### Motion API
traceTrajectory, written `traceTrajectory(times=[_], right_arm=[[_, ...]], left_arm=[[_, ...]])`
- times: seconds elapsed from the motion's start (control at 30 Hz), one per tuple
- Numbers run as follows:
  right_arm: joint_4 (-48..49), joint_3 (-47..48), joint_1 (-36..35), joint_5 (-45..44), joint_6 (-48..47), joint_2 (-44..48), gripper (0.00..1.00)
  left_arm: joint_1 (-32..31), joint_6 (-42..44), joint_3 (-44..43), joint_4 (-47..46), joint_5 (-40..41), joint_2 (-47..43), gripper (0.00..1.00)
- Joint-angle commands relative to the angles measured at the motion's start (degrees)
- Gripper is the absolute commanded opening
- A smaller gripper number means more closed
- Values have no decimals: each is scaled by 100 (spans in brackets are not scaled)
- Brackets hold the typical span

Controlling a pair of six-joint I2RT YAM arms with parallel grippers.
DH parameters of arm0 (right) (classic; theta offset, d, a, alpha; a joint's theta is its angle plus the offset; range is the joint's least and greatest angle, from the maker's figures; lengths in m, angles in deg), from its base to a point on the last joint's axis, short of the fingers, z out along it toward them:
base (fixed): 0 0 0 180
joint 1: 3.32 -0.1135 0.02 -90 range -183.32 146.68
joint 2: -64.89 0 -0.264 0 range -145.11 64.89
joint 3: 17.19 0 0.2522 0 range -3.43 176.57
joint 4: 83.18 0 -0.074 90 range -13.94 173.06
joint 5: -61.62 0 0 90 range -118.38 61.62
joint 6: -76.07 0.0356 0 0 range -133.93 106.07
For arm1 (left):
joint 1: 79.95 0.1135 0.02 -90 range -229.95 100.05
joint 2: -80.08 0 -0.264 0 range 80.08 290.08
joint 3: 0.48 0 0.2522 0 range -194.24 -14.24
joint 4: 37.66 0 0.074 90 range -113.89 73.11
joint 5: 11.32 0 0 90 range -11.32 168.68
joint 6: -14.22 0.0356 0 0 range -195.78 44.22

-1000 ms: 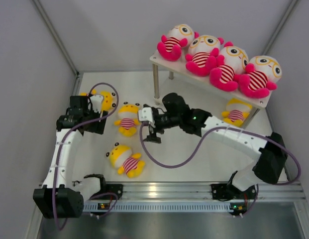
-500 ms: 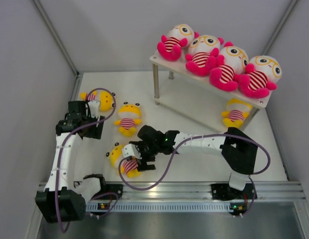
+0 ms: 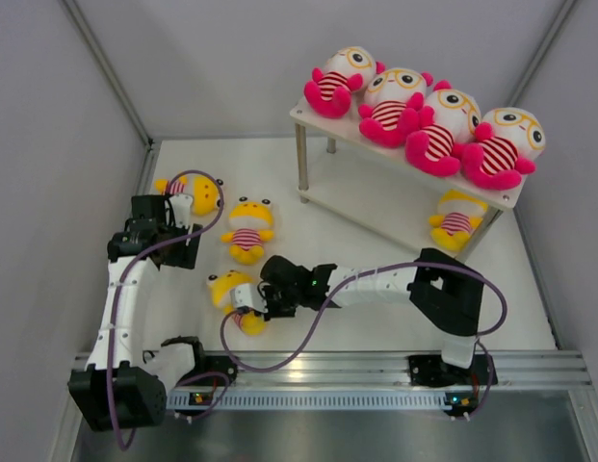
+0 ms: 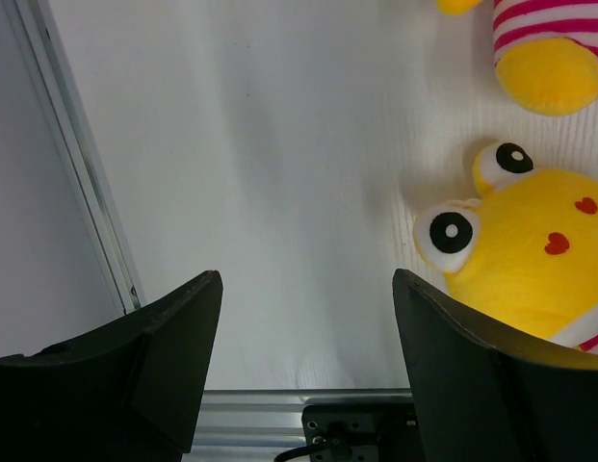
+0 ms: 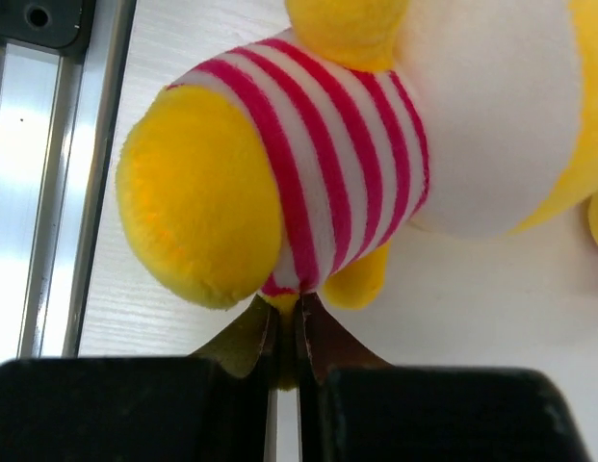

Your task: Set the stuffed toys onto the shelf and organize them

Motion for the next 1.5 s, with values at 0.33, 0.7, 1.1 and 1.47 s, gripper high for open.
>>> traceTrajectory(times=[0.33, 0.7, 1.1, 1.47], right_arm=[[-2670, 777, 41, -2735, 222, 2058, 0], [-4818, 1842, 814, -5126, 1382, 2155, 0], [-2262, 1745, 2299, -5743, 1295, 1314, 0], [-1936, 2853, 2818, -5629, 1936, -261, 0]], left_arm=[[35, 84, -123, -122, -196, 21, 77], [26, 102, -220, -113, -328, 127, 77], [35, 93, -220, -113, -320, 101, 77], [35, 93, -194, -122, -328, 101, 77]])
